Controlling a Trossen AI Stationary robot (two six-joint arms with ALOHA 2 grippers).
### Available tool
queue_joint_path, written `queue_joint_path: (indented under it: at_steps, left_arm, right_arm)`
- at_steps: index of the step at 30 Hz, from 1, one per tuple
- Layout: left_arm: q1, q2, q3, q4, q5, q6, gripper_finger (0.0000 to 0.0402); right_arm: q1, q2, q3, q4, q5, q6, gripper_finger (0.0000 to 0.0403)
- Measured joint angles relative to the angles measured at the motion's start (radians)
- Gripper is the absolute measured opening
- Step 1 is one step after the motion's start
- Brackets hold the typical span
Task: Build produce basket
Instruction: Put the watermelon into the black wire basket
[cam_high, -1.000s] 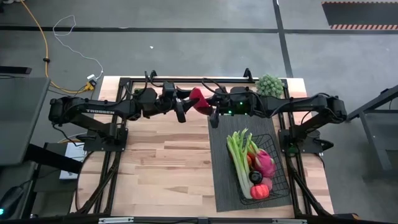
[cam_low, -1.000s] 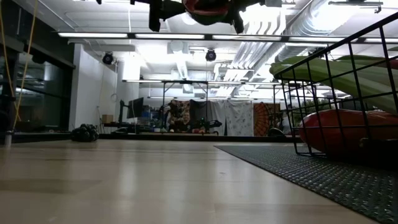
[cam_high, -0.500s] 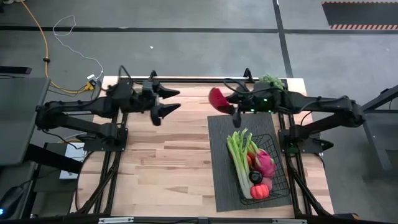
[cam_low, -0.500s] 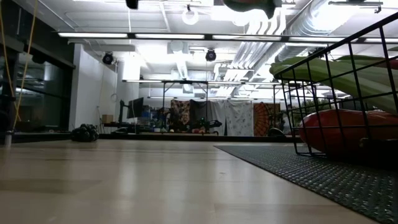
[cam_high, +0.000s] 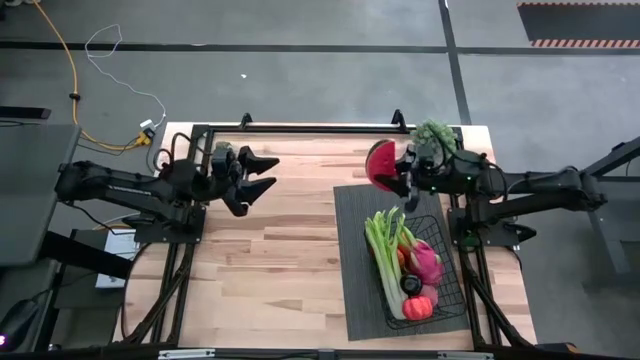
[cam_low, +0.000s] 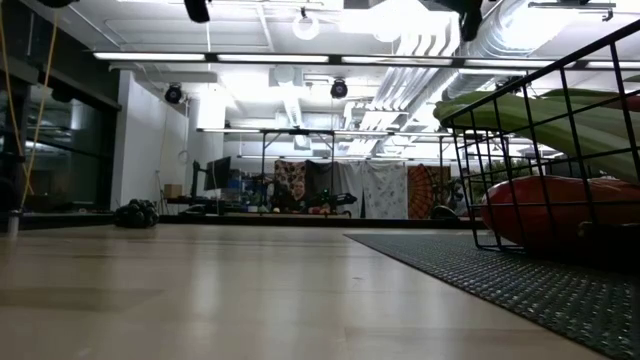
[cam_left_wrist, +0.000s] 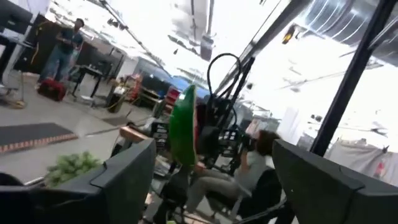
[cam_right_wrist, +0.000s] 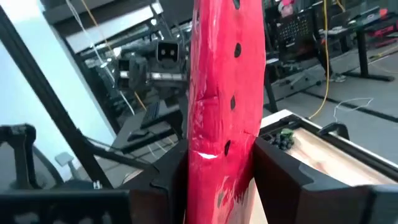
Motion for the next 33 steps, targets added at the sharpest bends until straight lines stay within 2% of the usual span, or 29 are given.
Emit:
queue_joint_path:
  at_steps: [3,10,13,16,19,23,29,33]
  left_arm:
    - [0.003,0.003,-0.013,0.008,0.006,-0.008,0.0310]
    - [0.003,0.001,-0.012,0.013,0.009,0.056,0.0310]
    - [0.004,0.001,-0.012,0.009,0.009,0.055,0.0310]
    - [0.004,0.001,-0.012,0.008,0.009,0.055,0.0310]
    - [0.004,0.001,-0.012,0.007,0.008,0.055,0.0310]
    - [0.004,0.001,-0.012,0.006,0.008,0.062,0.0310]
    - [0.004,0.001,-0.012,0.005,0.003,0.078,0.0310]
    - [0.004,0.001,-0.012,0.006,0.001,0.073,0.0310]
  right_arm:
    - [-0.001,-0.004,0.006,-0.001,-0.004,0.022,0.0142]
    - [0.000,0.004,0.074,-0.075,-0.097,0.069,0.0142]
    - [0.007,0.003,0.140,-0.211,-0.185,0.139,0.0142]
    - [0.060,0.003,0.213,-0.421,-0.260,0.227,0.0142]
    - [0.167,0.003,0.253,-0.602,-0.293,0.353,0.0142]
    - [0.377,0.003,0.231,-0.689,-0.269,0.592,0.0142]
    - [0.721,0.049,0.151,-0.671,-0.038,0.954,0.0142]
    - [0.887,0.111,0.138,-0.659,0.074,1.152,0.0142]
